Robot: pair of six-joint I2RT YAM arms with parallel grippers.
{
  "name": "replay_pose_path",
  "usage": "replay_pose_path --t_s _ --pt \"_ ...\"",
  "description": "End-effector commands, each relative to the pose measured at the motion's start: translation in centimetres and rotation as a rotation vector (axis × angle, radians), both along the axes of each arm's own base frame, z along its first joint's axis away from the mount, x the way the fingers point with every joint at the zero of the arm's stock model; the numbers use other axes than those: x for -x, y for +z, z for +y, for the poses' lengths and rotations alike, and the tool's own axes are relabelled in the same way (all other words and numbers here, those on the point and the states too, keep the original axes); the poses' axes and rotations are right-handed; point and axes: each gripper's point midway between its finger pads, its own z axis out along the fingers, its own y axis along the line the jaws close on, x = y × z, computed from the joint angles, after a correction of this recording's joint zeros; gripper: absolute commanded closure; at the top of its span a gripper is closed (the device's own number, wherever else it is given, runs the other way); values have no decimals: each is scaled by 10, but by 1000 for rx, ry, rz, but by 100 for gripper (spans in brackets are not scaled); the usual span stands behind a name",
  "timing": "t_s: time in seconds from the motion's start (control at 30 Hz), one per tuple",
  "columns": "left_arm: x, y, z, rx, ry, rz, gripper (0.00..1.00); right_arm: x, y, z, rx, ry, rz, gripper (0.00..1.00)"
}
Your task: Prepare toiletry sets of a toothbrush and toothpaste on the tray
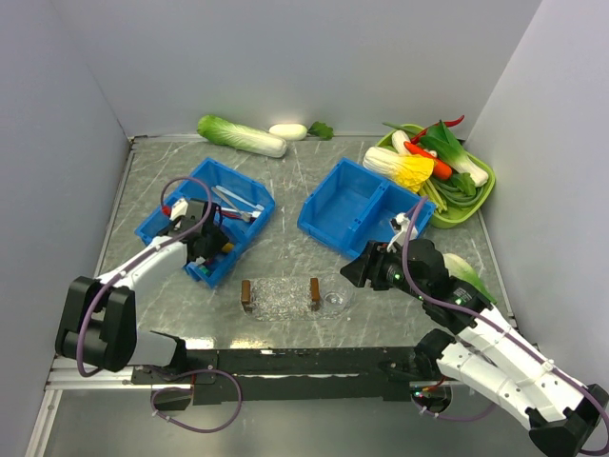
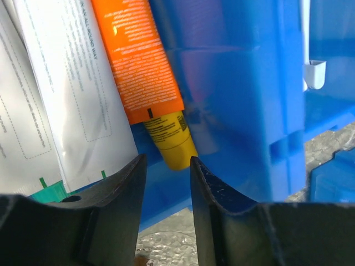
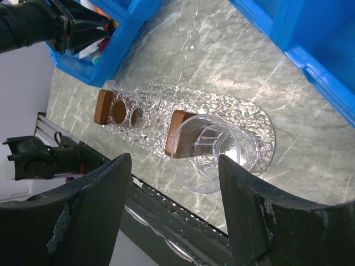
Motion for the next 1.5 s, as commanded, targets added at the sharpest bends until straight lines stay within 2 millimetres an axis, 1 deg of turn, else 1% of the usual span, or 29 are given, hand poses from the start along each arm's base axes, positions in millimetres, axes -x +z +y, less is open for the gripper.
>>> replay_pose_path --t_s 0.0,0.2,0.53,0.63,0.67,0.73,0.77,0.8,0.83,0.87,0.93,0.97,1.03,1.07,1.13,1.17,1.23,1.33,1.43,1.47 --pt "-7 5 -6 51 29 -43 58 -1 6 -2 -20 -8 -23 29" --pt "-7 -12 -12 59 6 -2 58 0 7 -2 -24 -9 -24 28" --pt "-6 -38 -15 55 -4 64 61 1 5 -4 -24 -17 -22 28" --pt "-1 -48 -15 59 -3 91 66 0 5 -4 -21 -21 -21 28" --pt "0 -50 -16 59 -6 94 74 0 4 -5 -18 -22 -21 28" --pt "3 -52 -15 61 -6 98 83 0 4 -5 -14 -24 -21 28" --pt "4 -52 -15 61 -8 97 94 0 3 -5 -14 -26 -19 28" --pt "4 -48 -15 62 -9 87 98 -1 2 -5 -9 -27 -16 28" --pt "5 -46 -13 55 -10 82 99 -1 2 -6 -8 -27 -17 28" --pt "2 -36 -14 60 -15 53 99 -1 2 -4 -8 -23 -16 28" --pt "3 -26 -13 58 -17 31 99 -1 1 -5 -6 -25 -13 28" --pt "-1 -12 -12 64 -16 -12 99 -2 2 -5 -5 -26 -14 28" --pt "-1 0 -11 57 -21 -42 99 -2 2 -4 -4 -27 -15 28" --pt "-4 13 -9 51 -17 -76 99 -3 1 -4 -2 -26 -15 28" --pt "-5 21 -6 32 -25 -91 99 -3 1 -3 1 -24 -13 28" --pt "-8 29 -4 24 -20 -111 99 -3 1 -3 0 -20 -11 28" --pt "-8 32 -5 21 -30 -113 99 -4 0 -1 -3 -20 -8 28" --pt "-9 29 -8 35 -43 -108 96 -5 -1 1 -8 -11 -4 28" --pt "-12 24 -14 61 -50 -100 87 -4 -2 3 -7 -4 3 28" --pt "-13 22 -16 70 -45 -96 81 -4 -2 3 -6 -3 4 28"
